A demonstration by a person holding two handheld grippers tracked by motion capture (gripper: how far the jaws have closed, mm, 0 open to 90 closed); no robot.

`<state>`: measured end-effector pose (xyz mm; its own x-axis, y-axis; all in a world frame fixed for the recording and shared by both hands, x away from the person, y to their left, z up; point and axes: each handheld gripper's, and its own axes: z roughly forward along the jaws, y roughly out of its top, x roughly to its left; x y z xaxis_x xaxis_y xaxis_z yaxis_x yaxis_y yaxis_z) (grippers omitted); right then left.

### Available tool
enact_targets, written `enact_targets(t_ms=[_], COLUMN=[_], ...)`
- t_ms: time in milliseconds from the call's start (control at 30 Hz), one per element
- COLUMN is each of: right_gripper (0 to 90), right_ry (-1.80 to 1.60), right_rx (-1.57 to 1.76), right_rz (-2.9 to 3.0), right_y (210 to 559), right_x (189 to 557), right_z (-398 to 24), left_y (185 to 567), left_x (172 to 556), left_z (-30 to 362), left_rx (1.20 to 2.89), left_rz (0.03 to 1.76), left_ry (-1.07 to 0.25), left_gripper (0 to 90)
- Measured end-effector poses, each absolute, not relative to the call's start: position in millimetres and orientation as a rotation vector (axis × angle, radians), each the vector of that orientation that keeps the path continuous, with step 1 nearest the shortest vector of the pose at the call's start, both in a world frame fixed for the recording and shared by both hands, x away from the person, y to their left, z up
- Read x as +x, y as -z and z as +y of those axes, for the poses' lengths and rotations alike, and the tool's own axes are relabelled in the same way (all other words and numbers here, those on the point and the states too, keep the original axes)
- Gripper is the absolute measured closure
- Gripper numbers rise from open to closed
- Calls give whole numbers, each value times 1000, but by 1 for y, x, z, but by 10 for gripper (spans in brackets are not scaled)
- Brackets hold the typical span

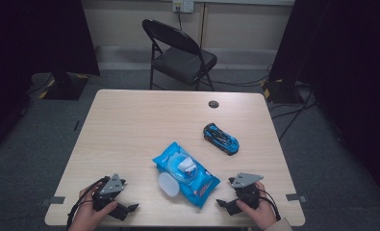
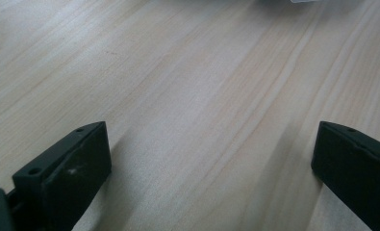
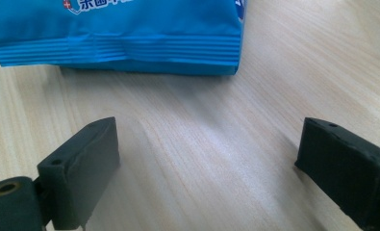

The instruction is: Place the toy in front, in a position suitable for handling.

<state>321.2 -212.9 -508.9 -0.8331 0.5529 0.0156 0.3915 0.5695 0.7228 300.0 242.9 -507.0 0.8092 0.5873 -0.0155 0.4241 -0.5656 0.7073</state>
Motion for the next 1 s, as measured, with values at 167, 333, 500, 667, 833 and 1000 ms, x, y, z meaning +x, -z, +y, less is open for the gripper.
enact_targets(t_ms=[167, 333, 500, 667, 833, 1000], right_gripper=[69, 97, 145, 148, 121, 153], right_ry=[-1116, -1130, -1142, -1177, -1214, -1237], right_rx=[777, 755, 742, 720, 640, 591], right_rz=[2597, 2609, 2603, 2610, 2615, 2635], right_y=[509, 508, 505, 500, 491, 485], right_x=[321, 321, 325, 331, 331, 331], right_z=[-213, -211, -207, -197, -170, -151], left_y=[507, 507, 505, 502, 498, 494], left_x=[299, 299, 299, 298, 292, 288], left_z=[242, 241, 240, 239, 236, 231], left_rx=[2254, 2250, 2245, 2239, 2258, 2257], left_rz=[756, 774, 795, 797, 764, 734], left_ry=[-292, -299, -310, -315, -309, -298], left_gripper=[0, 0, 18, 159, 161, 160])
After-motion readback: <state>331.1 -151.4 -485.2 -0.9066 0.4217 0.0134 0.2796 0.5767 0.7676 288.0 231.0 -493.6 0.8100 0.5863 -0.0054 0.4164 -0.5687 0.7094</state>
